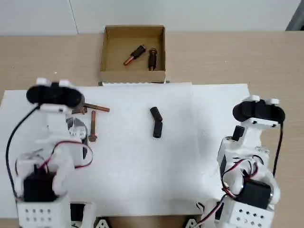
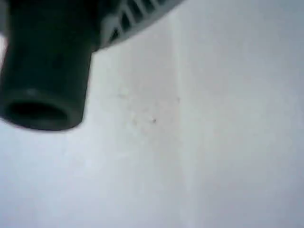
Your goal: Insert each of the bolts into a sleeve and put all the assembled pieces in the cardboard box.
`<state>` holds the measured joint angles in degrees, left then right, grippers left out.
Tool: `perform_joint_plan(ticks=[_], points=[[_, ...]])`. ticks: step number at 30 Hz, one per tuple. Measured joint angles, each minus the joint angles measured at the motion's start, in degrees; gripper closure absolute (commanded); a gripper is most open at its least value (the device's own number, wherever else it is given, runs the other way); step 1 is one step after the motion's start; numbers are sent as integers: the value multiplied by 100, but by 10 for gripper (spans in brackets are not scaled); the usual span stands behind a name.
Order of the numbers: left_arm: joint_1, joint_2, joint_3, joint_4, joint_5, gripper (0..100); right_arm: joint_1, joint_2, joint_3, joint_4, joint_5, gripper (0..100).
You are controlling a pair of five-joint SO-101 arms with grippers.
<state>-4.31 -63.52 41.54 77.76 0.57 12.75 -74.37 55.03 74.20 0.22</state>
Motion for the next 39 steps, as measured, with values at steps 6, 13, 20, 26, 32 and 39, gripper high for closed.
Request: perform_joint_plan(ticks=[6, 13, 20, 26, 32, 39], points=[[0, 1037, -360, 18, 0, 994, 0, -9, 0, 0, 0, 995], [0, 2303, -712, 9, -9, 993, 0, -9, 18, 0, 0, 995], [0, 4149, -1749, 255, -554, 993, 0, -9, 79, -132, 0, 995], [0, 5644, -2831, 905, -571, 994, 0, -9, 668, -712, 0, 994], [-88, 6752, -3877, 1345, -914, 994, 0, -9, 949, -1029, 0, 994], [-730, 7560, -4853, 1433, -2787, 993, 0, -9, 949, -1160, 0, 994]])
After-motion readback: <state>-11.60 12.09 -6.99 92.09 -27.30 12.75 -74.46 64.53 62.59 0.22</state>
